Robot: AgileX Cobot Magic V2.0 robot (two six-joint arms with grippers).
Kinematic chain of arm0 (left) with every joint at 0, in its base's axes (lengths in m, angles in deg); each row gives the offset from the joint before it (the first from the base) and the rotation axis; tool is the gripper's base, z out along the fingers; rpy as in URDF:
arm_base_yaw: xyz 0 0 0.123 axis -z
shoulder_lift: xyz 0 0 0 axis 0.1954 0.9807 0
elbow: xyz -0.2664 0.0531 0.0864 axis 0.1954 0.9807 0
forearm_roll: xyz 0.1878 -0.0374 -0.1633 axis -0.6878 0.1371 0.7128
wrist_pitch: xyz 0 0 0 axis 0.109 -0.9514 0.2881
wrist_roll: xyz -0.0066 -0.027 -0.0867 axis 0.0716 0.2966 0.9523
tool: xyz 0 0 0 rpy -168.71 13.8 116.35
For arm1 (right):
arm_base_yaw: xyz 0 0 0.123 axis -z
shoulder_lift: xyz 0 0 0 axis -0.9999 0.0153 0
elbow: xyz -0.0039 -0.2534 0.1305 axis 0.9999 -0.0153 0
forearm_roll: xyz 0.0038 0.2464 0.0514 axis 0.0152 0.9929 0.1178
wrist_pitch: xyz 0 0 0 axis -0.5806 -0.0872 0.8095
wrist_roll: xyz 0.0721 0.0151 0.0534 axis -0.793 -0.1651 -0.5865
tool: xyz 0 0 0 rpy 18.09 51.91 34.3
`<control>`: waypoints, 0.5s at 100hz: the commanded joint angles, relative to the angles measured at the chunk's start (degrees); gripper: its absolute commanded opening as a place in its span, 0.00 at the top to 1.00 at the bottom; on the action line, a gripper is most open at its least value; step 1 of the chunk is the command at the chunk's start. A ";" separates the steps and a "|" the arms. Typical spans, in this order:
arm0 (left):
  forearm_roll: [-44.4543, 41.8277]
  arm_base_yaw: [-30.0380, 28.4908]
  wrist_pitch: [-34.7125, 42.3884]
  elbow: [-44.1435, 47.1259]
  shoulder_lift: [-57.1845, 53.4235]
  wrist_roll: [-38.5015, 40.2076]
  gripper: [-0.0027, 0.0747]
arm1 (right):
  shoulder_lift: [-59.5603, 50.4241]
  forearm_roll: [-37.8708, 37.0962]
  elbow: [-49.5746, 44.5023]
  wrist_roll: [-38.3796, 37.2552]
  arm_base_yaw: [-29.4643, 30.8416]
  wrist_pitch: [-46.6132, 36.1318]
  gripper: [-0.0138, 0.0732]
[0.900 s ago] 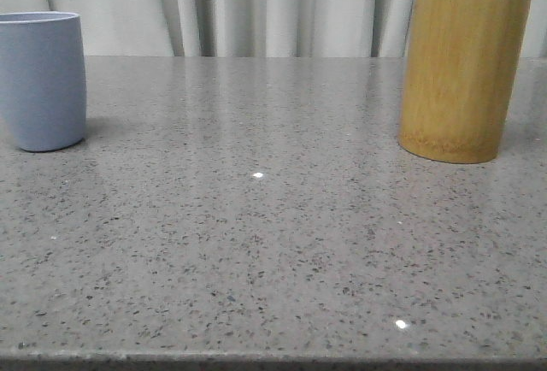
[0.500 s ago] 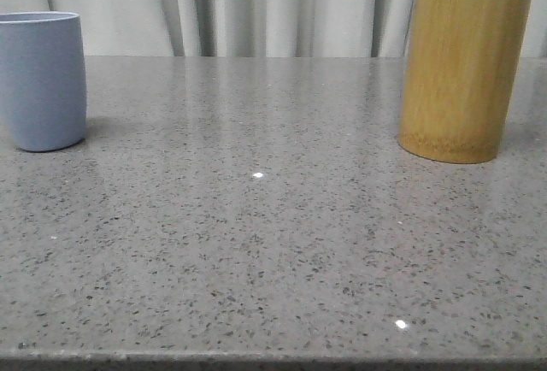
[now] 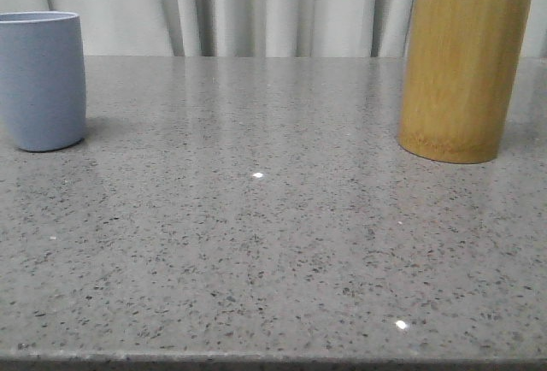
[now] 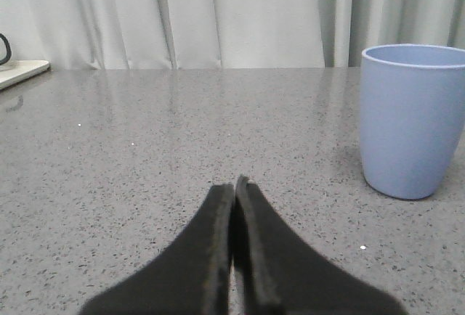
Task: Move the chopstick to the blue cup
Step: 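Move the left gripper over the light blue cup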
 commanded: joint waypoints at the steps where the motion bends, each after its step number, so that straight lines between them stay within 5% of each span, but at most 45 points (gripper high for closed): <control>1: 0.38 -0.17 5.50 0.19 -2.00 0.67 0.99 | -1.26 0.70 0.10 -0.15 0.36 -6.38 0.92; 50: 1.17 -0.06 -8.69 -24.77 11.95 0.67 0.99 | 8.31 2.89 21.62 -0.69 0.31 18.93 0.90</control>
